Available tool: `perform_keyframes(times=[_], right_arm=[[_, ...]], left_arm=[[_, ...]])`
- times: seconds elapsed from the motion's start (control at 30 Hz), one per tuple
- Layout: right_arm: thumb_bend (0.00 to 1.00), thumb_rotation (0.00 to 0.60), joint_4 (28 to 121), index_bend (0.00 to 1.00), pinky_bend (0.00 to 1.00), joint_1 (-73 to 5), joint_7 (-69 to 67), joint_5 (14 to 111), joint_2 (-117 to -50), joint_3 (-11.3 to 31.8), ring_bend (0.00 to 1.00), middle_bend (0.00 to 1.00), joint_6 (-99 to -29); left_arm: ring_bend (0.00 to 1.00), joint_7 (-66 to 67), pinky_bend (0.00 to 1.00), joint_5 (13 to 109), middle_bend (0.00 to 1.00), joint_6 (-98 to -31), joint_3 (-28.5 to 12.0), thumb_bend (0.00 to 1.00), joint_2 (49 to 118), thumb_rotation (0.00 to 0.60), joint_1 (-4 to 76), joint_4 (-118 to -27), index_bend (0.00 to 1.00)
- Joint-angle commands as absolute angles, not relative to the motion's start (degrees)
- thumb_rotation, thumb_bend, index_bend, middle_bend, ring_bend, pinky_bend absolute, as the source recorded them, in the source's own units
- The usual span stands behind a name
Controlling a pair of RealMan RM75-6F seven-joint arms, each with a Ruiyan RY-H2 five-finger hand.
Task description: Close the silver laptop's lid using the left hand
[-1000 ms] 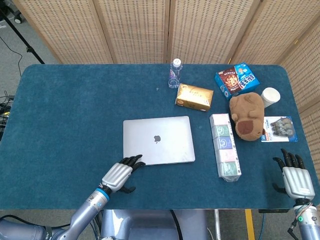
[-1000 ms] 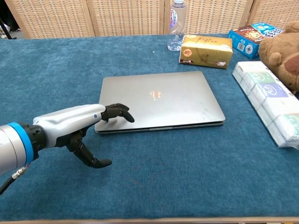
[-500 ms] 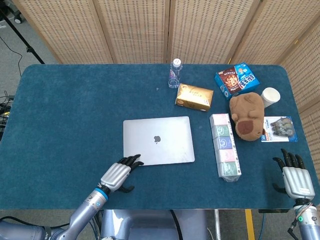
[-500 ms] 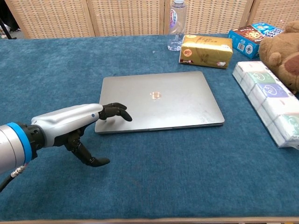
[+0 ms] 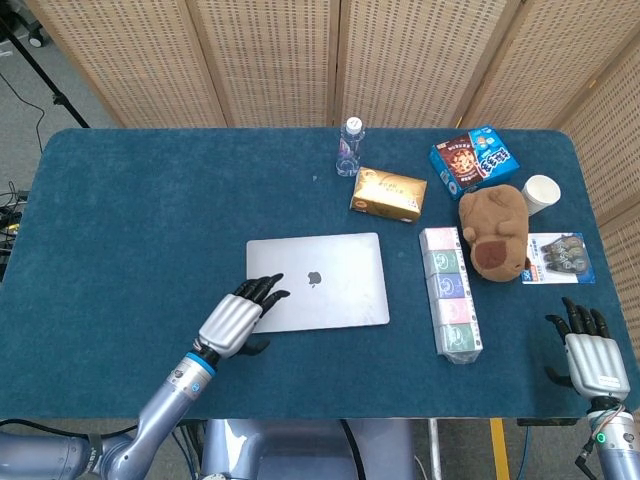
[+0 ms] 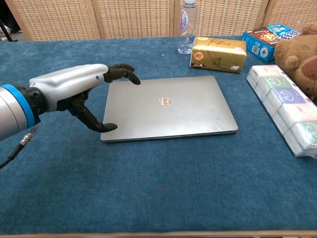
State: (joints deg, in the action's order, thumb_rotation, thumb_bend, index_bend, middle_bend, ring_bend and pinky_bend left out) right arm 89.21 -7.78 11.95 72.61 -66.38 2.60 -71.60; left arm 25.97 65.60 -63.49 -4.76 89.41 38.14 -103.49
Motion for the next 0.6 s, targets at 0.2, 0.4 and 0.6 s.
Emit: perform_keyframes(times=[0.2, 0.4, 0.6], right_arm=[[0.24, 0.600, 89.21, 0.21, 0.00, -7.79, 11.95, 72.61, -66.38, 2.60, 0.00, 0.00, -71.61], [0.24, 0.600, 89.21, 0.21, 0.00, -7.79, 11.95, 72.61, -66.38, 2.60, 0.00, 0.00, -71.61], [0.24, 0.600, 89.21, 0.21, 0.00, -7.79, 11.95, 72.60, -66.38, 2.59, 0.00, 0.00, -71.61]], left_arm=[[0.07, 26.21, 0.12, 67.29, 0.00, -67.92, -5.06, 0.25, 82.48, 0.600, 35.36, -104.71, 0.18], [0.07, 25.53, 0.12, 70.05, 0.00, -73.61, -3.65, 0.26, 75.09, 0.600, 30.91, -106.88, 0.18], [0.07, 23.89, 0.12, 74.46, 0.00, -80.30, -0.07, 0.25, 68.93, 0.600, 24.63, -108.13, 0.19]])
